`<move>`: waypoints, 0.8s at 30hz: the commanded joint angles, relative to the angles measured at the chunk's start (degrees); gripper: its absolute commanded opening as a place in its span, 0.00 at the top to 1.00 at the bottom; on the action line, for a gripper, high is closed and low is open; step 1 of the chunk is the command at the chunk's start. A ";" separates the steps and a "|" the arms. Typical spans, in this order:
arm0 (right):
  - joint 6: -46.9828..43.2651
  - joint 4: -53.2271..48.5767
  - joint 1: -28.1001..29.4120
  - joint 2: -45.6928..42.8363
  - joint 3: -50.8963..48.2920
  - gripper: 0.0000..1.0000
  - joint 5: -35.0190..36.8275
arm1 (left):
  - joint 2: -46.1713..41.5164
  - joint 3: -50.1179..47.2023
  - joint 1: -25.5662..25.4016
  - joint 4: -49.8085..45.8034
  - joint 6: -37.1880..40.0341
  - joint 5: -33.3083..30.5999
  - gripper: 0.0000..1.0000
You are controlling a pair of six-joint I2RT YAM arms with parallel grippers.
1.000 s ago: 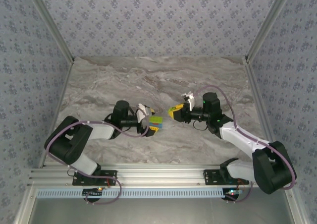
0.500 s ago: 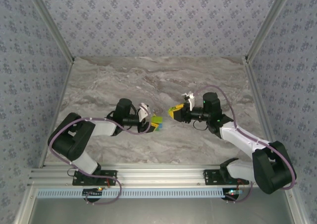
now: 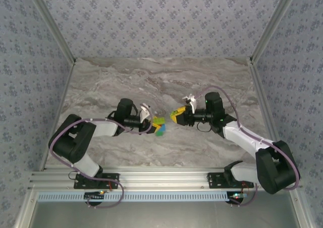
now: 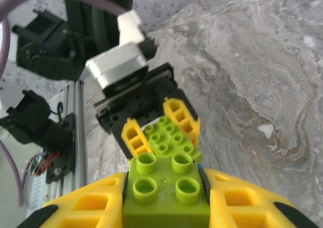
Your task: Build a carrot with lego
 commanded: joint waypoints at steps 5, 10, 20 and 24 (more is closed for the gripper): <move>-9.33 -4.32 -0.17 4.64 6.40 0.72 -4.11 | 3.59 6.24 1.22 -6.01 -1.29 13.12 0.77; -13.33 -6.51 -0.19 7.13 10.52 0.72 -4.06 | 4.00 9.74 1.29 -16.11 4.09 21.22 0.81; -16.78 -9.30 -0.19 13.46 16.54 0.72 -6.86 | 26.38 39.49 5.27 -131.10 111.16 43.52 0.95; -15.49 -7.99 -0.13 13.59 15.85 0.73 -5.23 | 25.50 38.36 6.82 -131.08 111.80 43.55 1.00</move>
